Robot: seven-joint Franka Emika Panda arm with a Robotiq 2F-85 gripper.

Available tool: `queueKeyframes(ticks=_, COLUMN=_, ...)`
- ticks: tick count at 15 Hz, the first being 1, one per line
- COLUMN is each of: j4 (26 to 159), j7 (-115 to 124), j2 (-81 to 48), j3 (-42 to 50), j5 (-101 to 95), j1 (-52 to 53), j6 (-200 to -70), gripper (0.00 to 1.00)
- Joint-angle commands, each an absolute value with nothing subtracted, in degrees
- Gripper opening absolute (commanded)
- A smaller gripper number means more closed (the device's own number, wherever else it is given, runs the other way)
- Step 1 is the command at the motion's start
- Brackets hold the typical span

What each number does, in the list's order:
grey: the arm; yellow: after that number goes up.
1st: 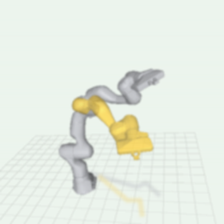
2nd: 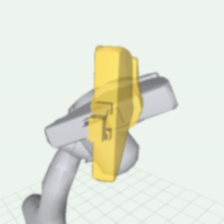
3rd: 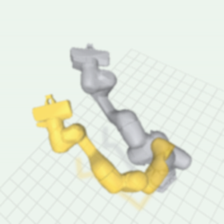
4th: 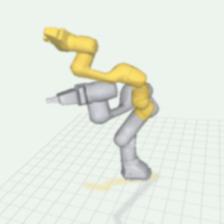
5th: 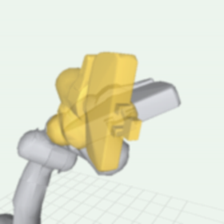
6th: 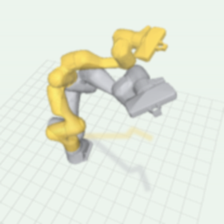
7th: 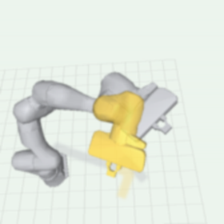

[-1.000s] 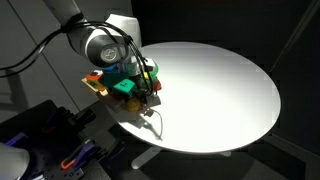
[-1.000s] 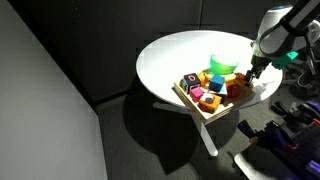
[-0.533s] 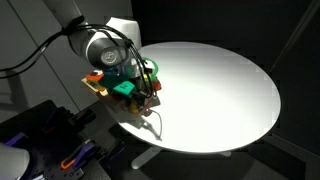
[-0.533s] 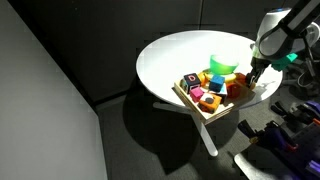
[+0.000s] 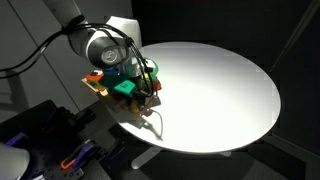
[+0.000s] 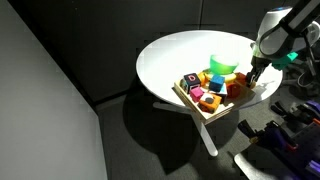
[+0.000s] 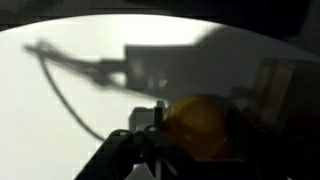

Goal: Pick up the yellow lemon toy from the table and put it in the green bowl

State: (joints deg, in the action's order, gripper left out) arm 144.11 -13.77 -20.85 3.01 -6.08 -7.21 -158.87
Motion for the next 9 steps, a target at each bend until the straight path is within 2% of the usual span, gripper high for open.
queueKeyframes(ticks=1, j4=145.0, j7=-13.9, j2=-17.3, j3=4.2, j5=-8.1, j1=-6.7, j6=-155.8, gripper=0.41)
queueKeyframes(ticks=9, j4=144.8, j7=-13.2, j2=-10.6, j3=4.7, j5=-10.6, j1=-5.8, j6=-147.5, gripper=0.41)
